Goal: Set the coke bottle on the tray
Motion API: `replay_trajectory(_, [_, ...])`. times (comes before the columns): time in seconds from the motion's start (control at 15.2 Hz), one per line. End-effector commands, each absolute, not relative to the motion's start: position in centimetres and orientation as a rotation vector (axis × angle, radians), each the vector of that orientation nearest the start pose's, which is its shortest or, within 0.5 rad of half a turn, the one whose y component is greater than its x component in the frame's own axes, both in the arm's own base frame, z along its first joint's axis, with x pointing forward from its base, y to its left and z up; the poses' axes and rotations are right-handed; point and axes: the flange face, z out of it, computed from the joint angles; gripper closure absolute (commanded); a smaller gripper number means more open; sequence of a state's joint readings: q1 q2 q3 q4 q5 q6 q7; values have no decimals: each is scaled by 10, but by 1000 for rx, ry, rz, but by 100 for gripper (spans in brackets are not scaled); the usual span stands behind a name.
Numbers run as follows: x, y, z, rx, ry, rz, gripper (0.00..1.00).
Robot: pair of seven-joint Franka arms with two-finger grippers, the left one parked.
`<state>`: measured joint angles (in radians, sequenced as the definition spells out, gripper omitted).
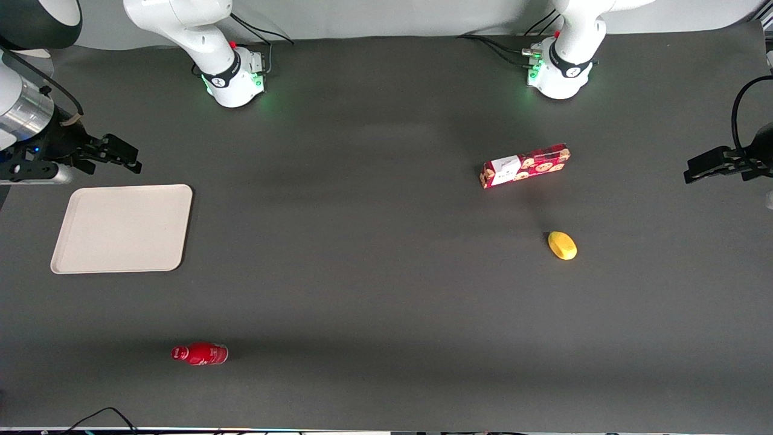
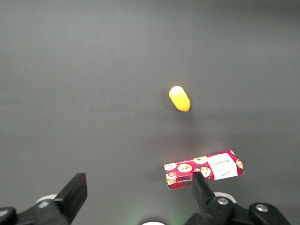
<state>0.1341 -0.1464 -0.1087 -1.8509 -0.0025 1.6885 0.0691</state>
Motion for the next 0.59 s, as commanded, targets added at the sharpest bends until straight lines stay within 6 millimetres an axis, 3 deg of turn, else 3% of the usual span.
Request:
replay_trajectory(0.0, [527, 11, 580, -3128, 122, 38, 0])
replay_trajectory(0.26, [533, 13, 573, -3134, 114, 54, 0])
replay_trajectory(0.53, [526, 26, 600, -3143, 65, -26, 0])
